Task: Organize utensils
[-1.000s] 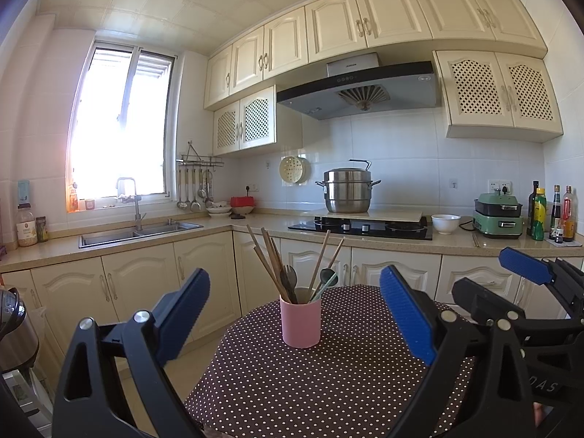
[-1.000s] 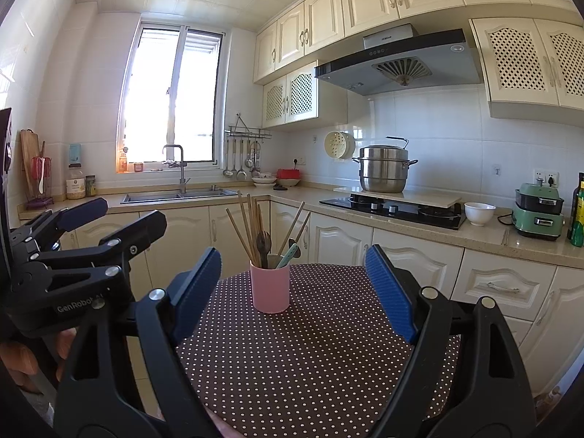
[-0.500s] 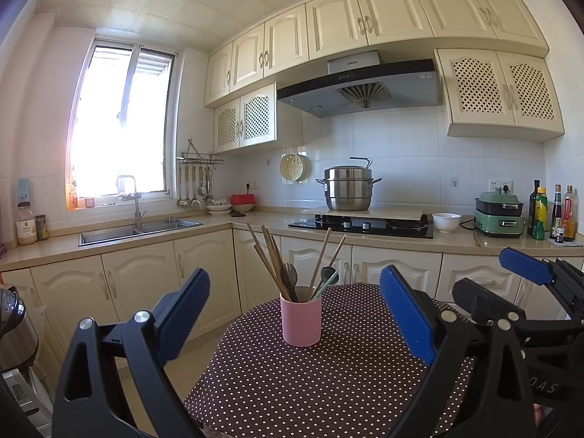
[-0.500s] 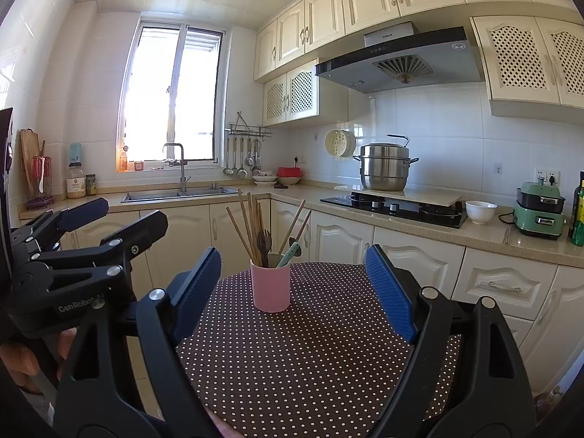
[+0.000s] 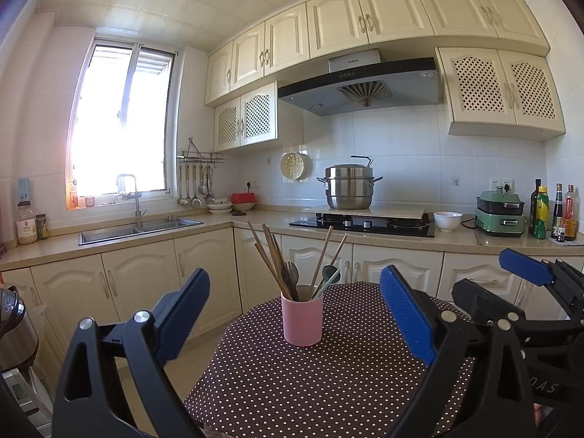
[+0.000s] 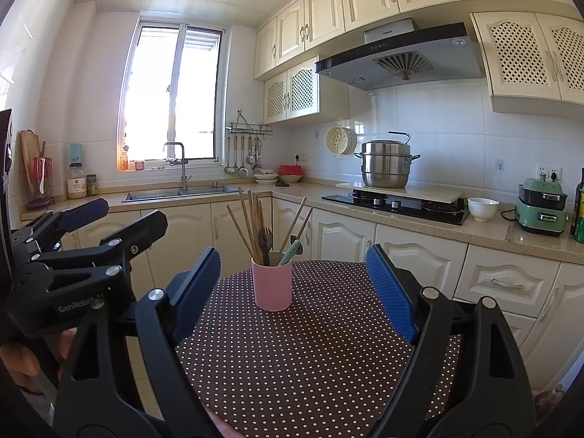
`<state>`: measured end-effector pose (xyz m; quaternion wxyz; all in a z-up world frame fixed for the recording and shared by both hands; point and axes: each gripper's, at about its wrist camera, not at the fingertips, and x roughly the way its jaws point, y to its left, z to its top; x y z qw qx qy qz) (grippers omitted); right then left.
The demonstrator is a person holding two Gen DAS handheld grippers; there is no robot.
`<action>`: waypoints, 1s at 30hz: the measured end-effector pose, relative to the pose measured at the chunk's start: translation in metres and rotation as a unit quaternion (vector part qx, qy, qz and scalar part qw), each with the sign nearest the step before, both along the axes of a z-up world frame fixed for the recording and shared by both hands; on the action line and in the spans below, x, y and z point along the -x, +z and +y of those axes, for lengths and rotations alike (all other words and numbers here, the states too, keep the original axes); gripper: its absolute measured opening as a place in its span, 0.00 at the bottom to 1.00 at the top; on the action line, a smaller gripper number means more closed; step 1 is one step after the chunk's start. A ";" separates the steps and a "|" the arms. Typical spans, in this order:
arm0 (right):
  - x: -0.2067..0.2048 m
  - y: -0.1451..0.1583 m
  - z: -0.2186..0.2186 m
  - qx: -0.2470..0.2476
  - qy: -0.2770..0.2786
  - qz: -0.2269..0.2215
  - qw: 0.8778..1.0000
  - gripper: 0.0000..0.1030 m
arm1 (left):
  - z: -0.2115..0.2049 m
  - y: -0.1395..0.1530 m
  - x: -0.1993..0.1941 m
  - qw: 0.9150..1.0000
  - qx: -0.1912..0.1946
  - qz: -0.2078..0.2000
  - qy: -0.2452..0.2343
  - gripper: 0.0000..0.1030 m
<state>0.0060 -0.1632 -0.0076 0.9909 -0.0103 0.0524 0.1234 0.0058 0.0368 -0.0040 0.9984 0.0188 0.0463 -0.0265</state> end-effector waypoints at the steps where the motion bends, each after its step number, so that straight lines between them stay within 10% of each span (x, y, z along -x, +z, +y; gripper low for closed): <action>1: 0.000 -0.001 0.001 0.000 0.000 0.000 1.000 0.79 | 0.000 0.000 0.000 1.000 0.000 0.000 0.000 0.90; 30: -0.036 -0.002 0.006 -0.006 0.006 0.016 1.000 0.79 | 0.009 -0.004 -0.042 1.000 0.001 0.017 0.004 0.90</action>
